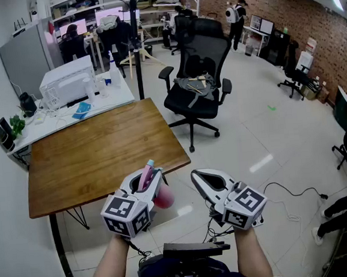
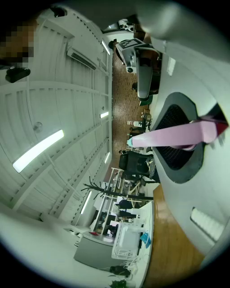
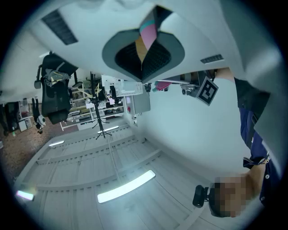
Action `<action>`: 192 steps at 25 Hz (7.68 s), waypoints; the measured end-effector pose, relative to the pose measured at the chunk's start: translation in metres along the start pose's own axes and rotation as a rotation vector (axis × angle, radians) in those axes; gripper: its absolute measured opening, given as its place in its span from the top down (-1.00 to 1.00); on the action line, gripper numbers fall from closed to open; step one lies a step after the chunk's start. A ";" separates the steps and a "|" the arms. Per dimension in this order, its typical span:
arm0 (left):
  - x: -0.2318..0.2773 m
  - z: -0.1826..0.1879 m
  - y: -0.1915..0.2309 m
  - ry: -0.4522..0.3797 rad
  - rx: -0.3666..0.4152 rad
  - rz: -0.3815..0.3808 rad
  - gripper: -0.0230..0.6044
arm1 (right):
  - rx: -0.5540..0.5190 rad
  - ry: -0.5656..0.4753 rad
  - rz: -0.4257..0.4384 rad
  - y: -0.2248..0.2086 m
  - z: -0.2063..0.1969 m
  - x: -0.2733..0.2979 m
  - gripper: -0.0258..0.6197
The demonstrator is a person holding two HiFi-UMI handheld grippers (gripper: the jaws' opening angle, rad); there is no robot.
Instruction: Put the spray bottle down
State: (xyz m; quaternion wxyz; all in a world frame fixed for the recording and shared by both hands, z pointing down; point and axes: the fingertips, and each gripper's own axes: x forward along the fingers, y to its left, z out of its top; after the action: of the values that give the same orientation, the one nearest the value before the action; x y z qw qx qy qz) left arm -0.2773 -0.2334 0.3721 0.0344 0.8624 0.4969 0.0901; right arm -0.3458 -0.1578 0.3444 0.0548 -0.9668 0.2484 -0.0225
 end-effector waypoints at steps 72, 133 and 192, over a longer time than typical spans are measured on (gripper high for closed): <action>0.351 0.057 0.292 -0.132 -0.148 1.175 0.66 | -0.054 0.137 1.011 -0.472 0.053 0.380 0.92; 0.086 -0.103 0.277 -0.090 -0.190 2.190 0.44 | -0.151 0.443 1.814 -0.222 -0.058 0.443 0.92; 0.152 -0.021 0.191 -0.155 -0.291 2.093 0.91 | -0.054 0.362 1.829 -0.212 -0.032 0.432 0.92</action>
State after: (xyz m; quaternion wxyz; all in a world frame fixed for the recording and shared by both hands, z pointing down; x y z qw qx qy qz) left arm -0.0443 -0.1992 0.4392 0.0743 0.8518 -0.5127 0.0784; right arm 0.1312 -0.1851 0.4079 -0.0108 -0.3780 0.9186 -0.1152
